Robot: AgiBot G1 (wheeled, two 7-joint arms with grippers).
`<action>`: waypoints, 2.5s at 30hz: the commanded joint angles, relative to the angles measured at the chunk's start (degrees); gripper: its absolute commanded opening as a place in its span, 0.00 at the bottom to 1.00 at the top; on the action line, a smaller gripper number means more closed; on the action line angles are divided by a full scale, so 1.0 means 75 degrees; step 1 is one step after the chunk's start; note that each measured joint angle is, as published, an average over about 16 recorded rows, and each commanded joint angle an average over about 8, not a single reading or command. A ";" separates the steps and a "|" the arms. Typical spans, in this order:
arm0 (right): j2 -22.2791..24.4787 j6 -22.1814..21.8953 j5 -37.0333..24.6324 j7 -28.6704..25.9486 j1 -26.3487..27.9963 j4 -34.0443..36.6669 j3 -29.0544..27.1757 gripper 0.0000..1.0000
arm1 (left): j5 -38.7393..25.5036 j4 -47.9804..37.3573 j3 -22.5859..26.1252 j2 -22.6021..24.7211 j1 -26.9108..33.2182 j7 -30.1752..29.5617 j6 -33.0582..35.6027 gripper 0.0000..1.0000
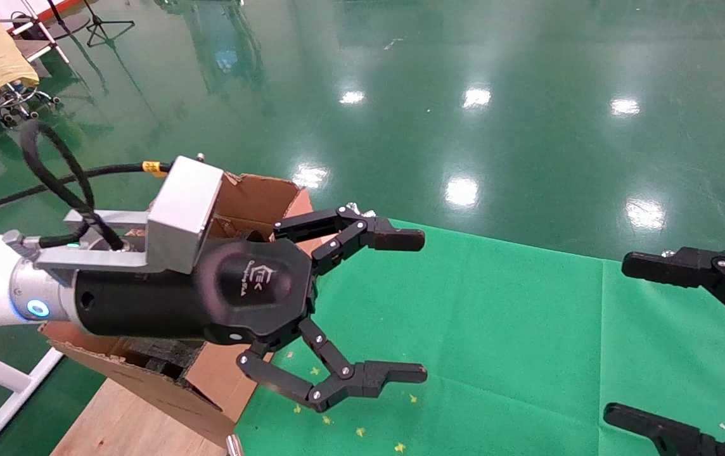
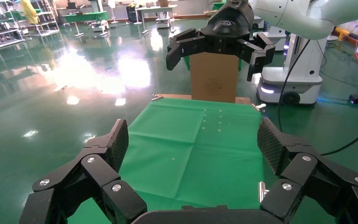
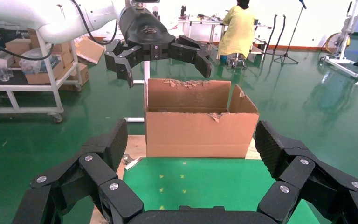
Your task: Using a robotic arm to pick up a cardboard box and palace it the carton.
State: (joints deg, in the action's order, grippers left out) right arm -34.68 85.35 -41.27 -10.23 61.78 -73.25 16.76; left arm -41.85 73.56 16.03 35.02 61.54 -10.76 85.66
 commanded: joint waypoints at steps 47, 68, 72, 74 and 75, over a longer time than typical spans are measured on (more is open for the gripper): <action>0.0000 -0.0001 -0.0001 0.0000 0.0000 0.0000 0.0000 1.00 | -0.0009 -0.0006 0.0001 0.0000 0.0006 0.0000 0.0000 1.00; 0.0000 -0.0001 -0.0001 0.0000 0.0000 0.0000 0.0000 1.00 | -0.0009 -0.0007 0.0001 0.0000 0.0006 0.0000 0.0000 1.00; 0.0000 -0.0001 -0.0001 0.0000 0.0000 0.0000 0.0000 1.00 | -0.0009 -0.0007 0.0001 0.0000 0.0006 0.0000 0.0000 1.00; 0.0000 -0.0001 -0.0001 0.0000 0.0000 0.0000 0.0000 1.00 | -0.0009 -0.0007 0.0001 0.0000 0.0006 0.0000 0.0000 1.00; 0.0000 -0.0001 -0.0001 0.0000 0.0000 0.0000 0.0000 1.00 | -0.0009 -0.0007 0.0001 0.0000 0.0006 0.0000 0.0000 1.00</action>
State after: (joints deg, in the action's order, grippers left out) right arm -34.68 85.35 -41.27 -10.23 61.78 -73.25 16.76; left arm -41.91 73.51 16.03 35.02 61.59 -10.76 85.66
